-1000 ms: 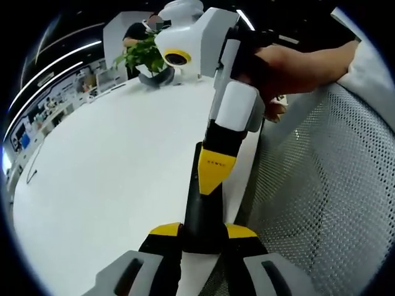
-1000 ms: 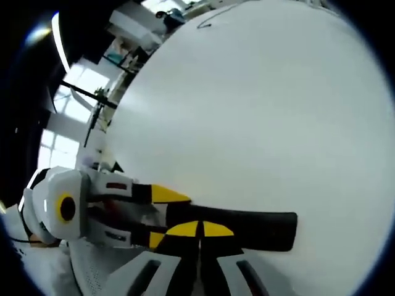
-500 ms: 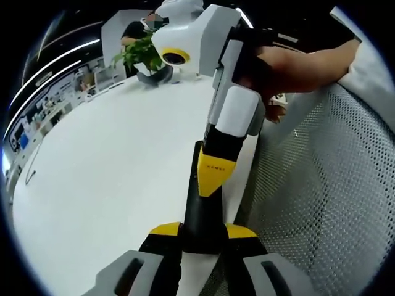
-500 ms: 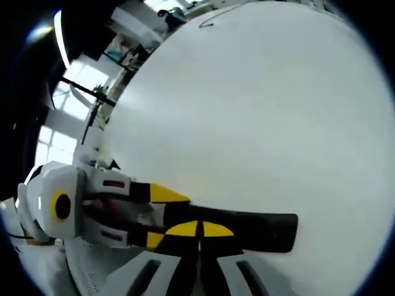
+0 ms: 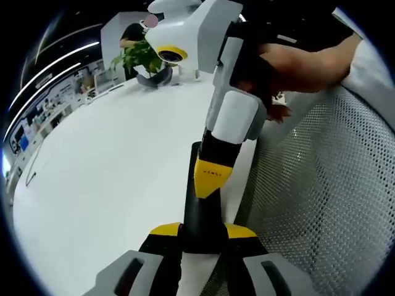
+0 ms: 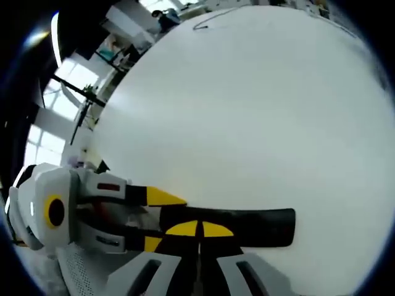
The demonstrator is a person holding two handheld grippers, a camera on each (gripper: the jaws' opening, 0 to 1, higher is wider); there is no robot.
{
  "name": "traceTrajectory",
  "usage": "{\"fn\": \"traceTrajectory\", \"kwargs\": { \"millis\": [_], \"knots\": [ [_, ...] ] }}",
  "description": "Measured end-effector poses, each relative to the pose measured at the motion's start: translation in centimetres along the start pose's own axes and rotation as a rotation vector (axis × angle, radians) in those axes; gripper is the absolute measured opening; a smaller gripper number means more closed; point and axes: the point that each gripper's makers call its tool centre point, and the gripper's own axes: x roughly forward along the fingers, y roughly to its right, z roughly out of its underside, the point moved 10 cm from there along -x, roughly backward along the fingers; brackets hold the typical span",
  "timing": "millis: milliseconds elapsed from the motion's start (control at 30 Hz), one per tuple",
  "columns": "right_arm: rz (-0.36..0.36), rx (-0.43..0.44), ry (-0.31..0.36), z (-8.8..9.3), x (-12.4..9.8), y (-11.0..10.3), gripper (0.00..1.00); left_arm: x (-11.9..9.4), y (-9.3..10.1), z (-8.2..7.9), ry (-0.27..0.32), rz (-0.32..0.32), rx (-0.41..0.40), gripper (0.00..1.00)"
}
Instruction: Press the specified remote control buttons in sequence, fully releasing each button before pressing the next.
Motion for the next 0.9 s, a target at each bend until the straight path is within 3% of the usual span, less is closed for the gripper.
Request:
{"fn": "traceTrajectory", "kwargs": {
  "millis": [33,100,233,467,733,833,900],
  "knots": [
    [-0.004,-0.023,0.010,0.14,-0.06,0.02,0.00,0.00,0.00,0.00,0.000,0.000,0.000,0.24],
    [0.001,0.020,0.040,0.44,-0.14,0.09,0.00,0.02,0.00,0.03,0.001,-0.001,-0.002,0.24],
    [0.016,0.026,0.063,0.63,-0.11,-0.03,0.00,0.02,-0.03,0.11,0.009,0.005,0.007,0.24],
    [0.046,0.151,0.019,-0.09,0.24,-0.13,0.00,-0.03,-0.05,0.23,0.010,0.002,0.002,0.24],
    [0.056,0.131,0.018,0.03,0.15,-0.39,0.00,-0.12,-0.11,0.45,0.028,0.005,0.006,0.24],
    [0.029,0.270,0.041,0.21,0.00,-0.16,0.00,-0.11,-0.07,0.46,0.034,0.006,0.005,0.24],
    [-0.007,0.300,0.015,0.64,-0.18,0.10,0.00,-0.06,-0.04,0.47,0.040,0.004,0.005,0.24]
  ]
}}
